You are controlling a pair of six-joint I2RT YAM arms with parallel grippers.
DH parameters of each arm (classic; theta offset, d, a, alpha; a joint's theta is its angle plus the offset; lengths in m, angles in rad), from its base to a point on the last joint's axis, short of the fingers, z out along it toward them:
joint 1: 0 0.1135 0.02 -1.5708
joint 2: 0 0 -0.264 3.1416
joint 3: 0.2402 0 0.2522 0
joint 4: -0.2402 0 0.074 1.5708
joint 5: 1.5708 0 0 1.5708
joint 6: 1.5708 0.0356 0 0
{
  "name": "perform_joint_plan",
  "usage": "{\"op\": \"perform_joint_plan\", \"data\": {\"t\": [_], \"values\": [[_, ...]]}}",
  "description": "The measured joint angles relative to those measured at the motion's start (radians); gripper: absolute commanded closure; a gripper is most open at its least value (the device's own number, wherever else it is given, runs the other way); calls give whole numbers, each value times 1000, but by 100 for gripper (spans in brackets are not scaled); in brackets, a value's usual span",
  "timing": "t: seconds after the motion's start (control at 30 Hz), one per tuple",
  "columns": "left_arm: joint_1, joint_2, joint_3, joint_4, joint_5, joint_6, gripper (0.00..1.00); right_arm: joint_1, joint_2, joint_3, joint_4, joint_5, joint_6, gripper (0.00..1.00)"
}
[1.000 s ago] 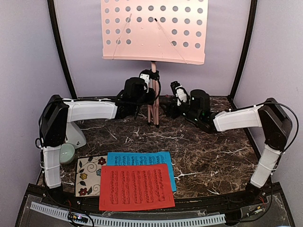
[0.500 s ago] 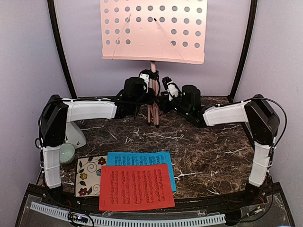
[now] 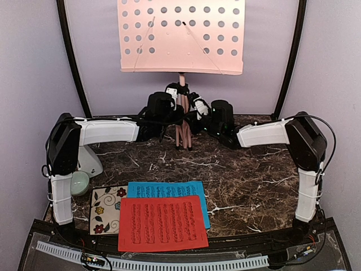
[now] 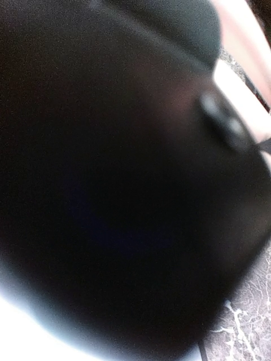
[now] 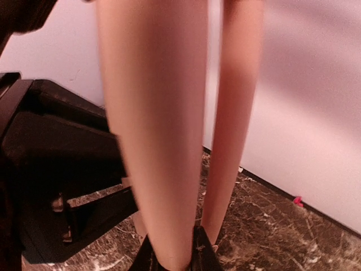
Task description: Set up the instrument practice props
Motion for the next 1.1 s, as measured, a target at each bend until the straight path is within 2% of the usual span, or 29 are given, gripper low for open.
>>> {"op": "perform_joint_plan", "data": {"t": [0.03,0.5,1.1], "values": [[0,0,0,0,-2,1,100,0,-1,0,-1,2,-6,100],[-9,-48,-24,-65,6,99,100,2,-104,-42,-175,-23,2,100],[-23,-271,-289,-67,113,154,100,35,-285,-150,-365,-103,-9,100]]}}
